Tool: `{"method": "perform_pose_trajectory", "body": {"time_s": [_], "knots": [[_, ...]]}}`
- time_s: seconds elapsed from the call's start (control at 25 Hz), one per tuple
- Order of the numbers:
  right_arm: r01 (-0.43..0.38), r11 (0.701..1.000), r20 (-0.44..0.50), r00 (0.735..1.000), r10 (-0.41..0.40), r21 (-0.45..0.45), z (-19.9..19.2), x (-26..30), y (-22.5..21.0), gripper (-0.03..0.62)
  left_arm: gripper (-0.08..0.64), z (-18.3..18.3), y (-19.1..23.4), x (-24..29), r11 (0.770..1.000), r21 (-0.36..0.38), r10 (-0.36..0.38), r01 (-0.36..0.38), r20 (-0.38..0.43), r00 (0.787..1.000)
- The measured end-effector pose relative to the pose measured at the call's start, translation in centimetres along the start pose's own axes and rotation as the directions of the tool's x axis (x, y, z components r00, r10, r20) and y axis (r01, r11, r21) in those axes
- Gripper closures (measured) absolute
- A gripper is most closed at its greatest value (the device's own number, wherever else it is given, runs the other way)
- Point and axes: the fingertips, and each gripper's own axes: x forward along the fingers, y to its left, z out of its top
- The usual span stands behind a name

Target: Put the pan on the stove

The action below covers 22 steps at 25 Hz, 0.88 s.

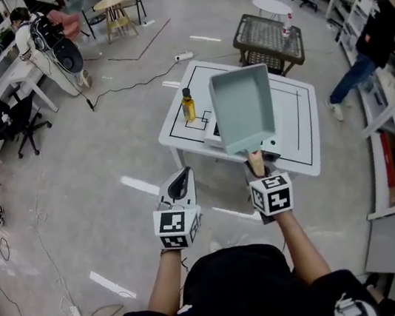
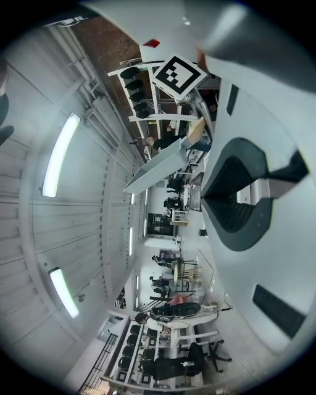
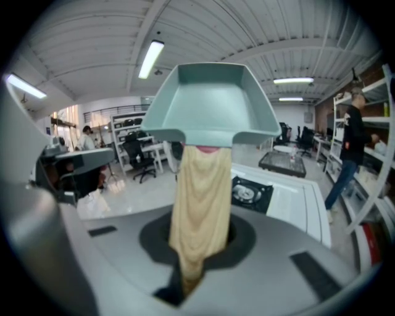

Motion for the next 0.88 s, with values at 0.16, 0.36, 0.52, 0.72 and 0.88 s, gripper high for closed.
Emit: {"method": "perform_pose_trajectory", "body": {"time_s": [0.16,0.36,0.52,0.72,0.88], "knots": [[0.013,1.0,-0.005,1.0,-0.013,0.006,0.0,0.2,-0.6,0.548,0.535,-0.2,-0.1,0.9,1.0,-0.005,-0.018,0.018,-0.003,1.0],[0.021,1.0,-0.008,1.0,-0.021,0.007,0.4,0.7,-1.9,0.548,0.535,-0.4,-0.5,2.6,1.0,-0.006,-0.031,0.031,-0.015,0.999],[0.019,1.0,-0.001,1.0,-0.019,0.019,1.1,1.6,-3.4,0.548,0.535,0.0,-0.9,4.7,0.999,0.009,-0.043,0.043,-0.02,0.999],[0.018,0.999,-0.004,1.0,-0.018,0.028,1.7,3.1,-5.9,0.548,0.535,0.0,-1.6,7.7,0.999,0.015,-0.05,0.051,-0.028,0.998],[0.016,0.999,-0.001,1.0,-0.016,0.041,2.6,4.5,-8.2,0.548,0.535,0.5,-2.5,10.4,0.996,0.033,-0.081,0.082,-0.038,0.996]]}}
